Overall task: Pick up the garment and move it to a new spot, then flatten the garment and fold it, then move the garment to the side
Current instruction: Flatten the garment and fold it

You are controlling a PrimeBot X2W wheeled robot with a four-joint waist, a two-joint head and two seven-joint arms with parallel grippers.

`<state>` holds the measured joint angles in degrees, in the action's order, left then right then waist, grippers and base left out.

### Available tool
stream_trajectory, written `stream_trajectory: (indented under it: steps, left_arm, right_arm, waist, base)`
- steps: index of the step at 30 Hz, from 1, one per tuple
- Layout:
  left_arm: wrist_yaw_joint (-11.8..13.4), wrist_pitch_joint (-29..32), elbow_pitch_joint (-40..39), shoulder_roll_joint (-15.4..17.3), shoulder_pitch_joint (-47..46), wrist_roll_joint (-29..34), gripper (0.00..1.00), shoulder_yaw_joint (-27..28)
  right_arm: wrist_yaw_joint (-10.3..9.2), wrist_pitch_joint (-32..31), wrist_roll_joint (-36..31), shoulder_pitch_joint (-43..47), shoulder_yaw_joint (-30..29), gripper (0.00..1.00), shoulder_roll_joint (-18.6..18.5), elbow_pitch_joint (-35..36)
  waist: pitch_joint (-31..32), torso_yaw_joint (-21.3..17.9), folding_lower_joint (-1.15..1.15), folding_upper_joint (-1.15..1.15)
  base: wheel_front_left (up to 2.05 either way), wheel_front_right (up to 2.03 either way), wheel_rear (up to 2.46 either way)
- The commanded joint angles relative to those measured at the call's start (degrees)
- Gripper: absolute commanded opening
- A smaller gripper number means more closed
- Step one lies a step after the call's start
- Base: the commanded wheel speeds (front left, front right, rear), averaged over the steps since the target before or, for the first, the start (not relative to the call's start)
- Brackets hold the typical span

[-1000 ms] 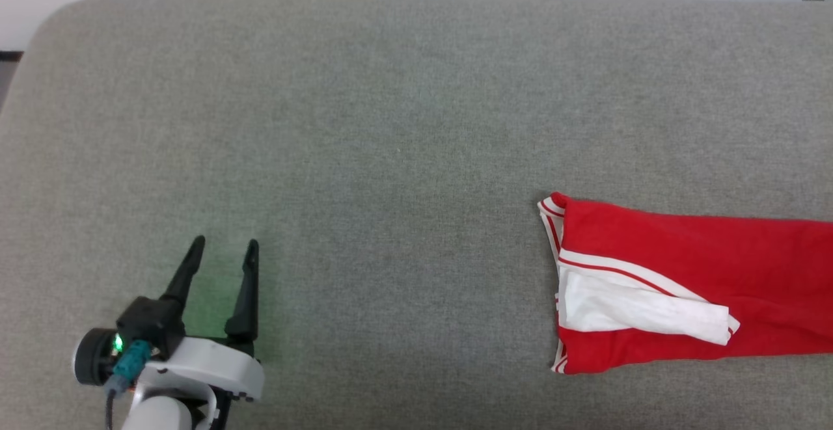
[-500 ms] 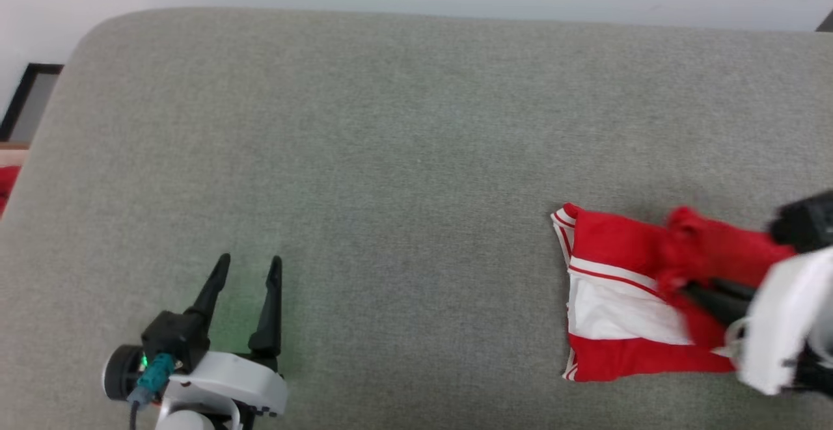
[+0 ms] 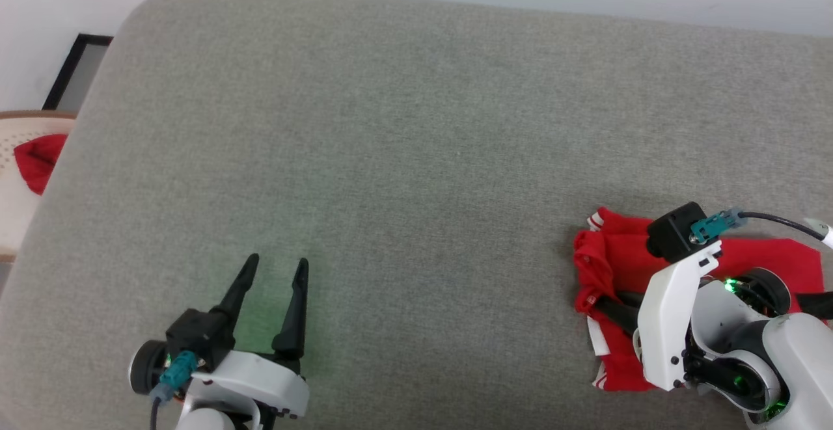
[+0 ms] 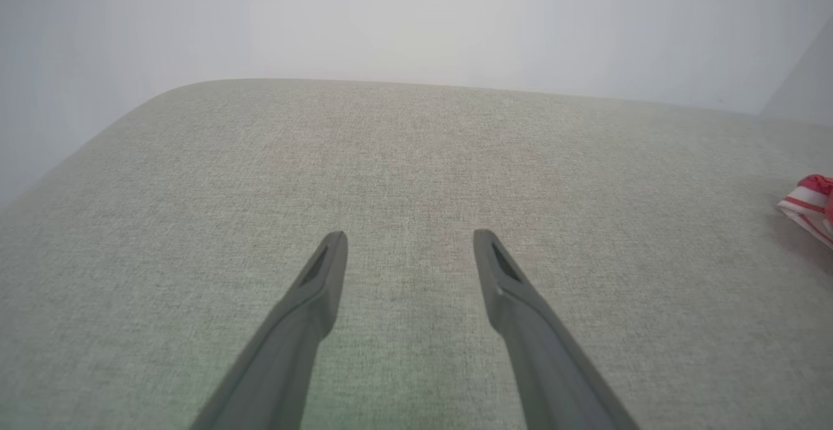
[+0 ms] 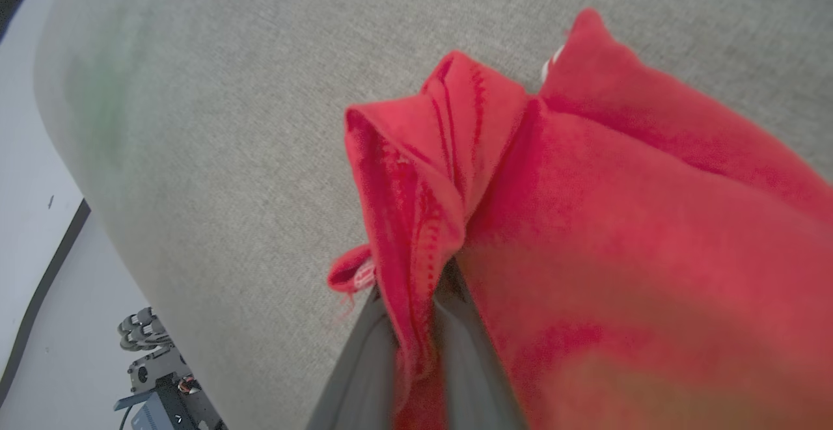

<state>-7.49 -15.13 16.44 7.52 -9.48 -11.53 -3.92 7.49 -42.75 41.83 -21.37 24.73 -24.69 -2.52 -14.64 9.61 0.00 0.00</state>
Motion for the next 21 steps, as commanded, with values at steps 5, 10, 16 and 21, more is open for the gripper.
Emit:
stream_trajectory:
  steps: [5, 10, 16, 21]
  left_arm:
    - [0.03, 0.02, 0.25, 0.10, -0.38, -0.68, 1.00, 0.17]
    - [0.04, 0.01, 1.26, 0.48, 0.15, -1.27, 1.00, 0.33]
    - [0.04, 0.02, 2.98, 1.43, -0.20, -2.44, 1.00, -0.19]
    - [0.03, 0.02, 4.47, 1.95, -1.12, -3.80, 1.00, -1.23]
  right_arm:
    - [0.00, 3.50, 1.13, -1.60, 2.22, 0.00, 0.00, -3.46]
    - [0.00, 8.07, 2.64, -2.28, 3.12, 0.97, 0.21, -4.71]
    - [0.00, 10.86, 6.30, -2.27, 1.39, 1.00, -2.14, -4.11]
    - [0.00, 14.63, 8.69, -2.24, -0.86, 1.00, -5.89, -3.04]
  waist:
    - [-0.12, 0.31, 0.00, 0.00]
    - [1.40, -1.23, 0.00, 0.00]
    - [2.92, -3.50, 0.00, 0.00]
    - [3.42, -5.40, 0.00, 0.00]
  base:
    - [0.00, 0.00, 0.00]
    - [0.00, 0.00, 0.00]
    - [0.00, 0.00, 0.00]
    - [0.00, 0.00, 0.00]
